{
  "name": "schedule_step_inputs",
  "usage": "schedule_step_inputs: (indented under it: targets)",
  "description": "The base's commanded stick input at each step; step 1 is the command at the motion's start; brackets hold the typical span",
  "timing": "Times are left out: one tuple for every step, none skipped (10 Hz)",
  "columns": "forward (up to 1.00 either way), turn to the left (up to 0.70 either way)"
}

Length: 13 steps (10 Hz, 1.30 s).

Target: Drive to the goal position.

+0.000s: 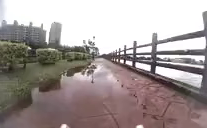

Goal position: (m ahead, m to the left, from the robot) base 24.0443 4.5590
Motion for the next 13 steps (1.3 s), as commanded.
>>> schedule_step_inputs:
  targets:
    - [0.85,0.01]
    - [0.85,0.01]
    - [0.85,0.01]
    - [0.85,0.01]
    - [0.85,0.01]
    - [0.85,0.01]
    - [0.85,0.01]
    - [0.85,0.01]
    - [0.85,0.01]
    - [0.85,0.01]
    - [0.85,0.01]
    - [0.85,0.01]
    - [0.85,0.01]
